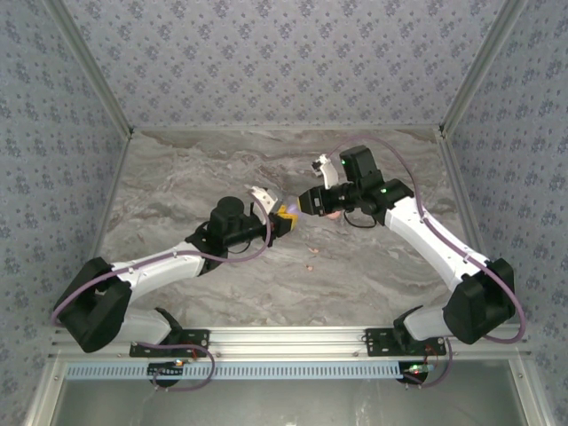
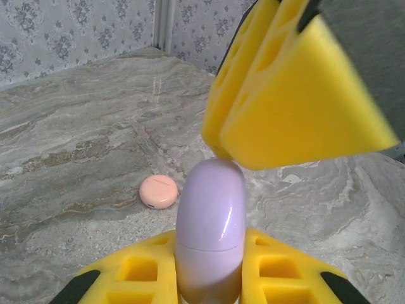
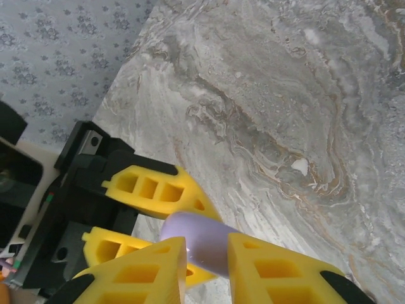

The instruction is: Insert the wireless bluetooth earbuds into the charging case

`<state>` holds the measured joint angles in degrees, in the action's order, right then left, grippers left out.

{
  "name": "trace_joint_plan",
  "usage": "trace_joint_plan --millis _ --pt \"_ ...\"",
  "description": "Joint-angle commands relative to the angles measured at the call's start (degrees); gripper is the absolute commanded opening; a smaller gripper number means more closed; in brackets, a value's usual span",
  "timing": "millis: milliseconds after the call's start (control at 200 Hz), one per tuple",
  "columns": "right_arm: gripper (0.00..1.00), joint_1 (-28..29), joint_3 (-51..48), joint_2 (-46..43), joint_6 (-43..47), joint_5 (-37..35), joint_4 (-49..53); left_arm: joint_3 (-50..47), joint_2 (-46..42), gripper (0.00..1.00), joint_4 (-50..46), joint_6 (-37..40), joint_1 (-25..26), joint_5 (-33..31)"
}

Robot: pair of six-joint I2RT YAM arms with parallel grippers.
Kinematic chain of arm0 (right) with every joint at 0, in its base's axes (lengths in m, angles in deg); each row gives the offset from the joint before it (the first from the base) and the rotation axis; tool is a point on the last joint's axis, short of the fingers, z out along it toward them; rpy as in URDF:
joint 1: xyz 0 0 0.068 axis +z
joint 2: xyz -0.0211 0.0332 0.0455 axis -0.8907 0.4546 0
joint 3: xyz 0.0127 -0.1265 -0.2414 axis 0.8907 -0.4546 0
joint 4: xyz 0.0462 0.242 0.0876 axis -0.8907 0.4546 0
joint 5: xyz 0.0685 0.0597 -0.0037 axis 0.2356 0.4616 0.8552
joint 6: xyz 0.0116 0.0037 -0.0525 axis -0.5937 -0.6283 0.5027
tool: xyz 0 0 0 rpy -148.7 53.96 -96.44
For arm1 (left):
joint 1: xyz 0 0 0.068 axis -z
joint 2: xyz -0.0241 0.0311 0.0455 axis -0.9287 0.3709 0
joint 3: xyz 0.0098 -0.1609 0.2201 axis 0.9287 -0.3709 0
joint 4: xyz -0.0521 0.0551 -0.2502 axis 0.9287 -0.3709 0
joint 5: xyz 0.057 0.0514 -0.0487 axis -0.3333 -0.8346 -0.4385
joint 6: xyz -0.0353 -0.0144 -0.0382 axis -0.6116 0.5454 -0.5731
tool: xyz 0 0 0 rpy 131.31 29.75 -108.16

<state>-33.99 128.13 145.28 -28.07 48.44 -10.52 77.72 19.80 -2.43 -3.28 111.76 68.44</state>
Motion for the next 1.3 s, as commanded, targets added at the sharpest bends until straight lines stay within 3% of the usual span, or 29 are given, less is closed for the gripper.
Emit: trace_joint_plan --millis 0,195,395,500,755,1299 --pt "0.26 1.2 1.8 0.2 1.9 2.7 3.8 1.5 -0.7 0.19 2.9 -0.8 0.0 -1.6" --pt "0.26 1.2 2.2 -0.7 1.8 -1.1 4.6 2.2 -0.4 0.19 0.7 -2.6 -0.3 -5.3" --pt "0.26 0.7 1.4 -2.9 0.6 -15.6 6.0 6.1 3.3 0.19 -7.6 -12.3 -4.4 -9.3" --pt "0.26 -0.3 0.2 -4.3 -0.1 -19.1 5.6 8.9 6.3 0.19 -12.0 -15.2 -6.4 -9.0" --pt "0.27 -2.9 -6.0 -6.9 -1.3 -21.0 4.2 21.8 17.6 0.22 -27.9 -17.8 -10.5 -4.9" --pt "0.27 -3.7 -10.9 -9.4 -3.3 -20.7 3.5 54.7 46.4 0.21 -45.0 -16.7 -15.6 3.6"
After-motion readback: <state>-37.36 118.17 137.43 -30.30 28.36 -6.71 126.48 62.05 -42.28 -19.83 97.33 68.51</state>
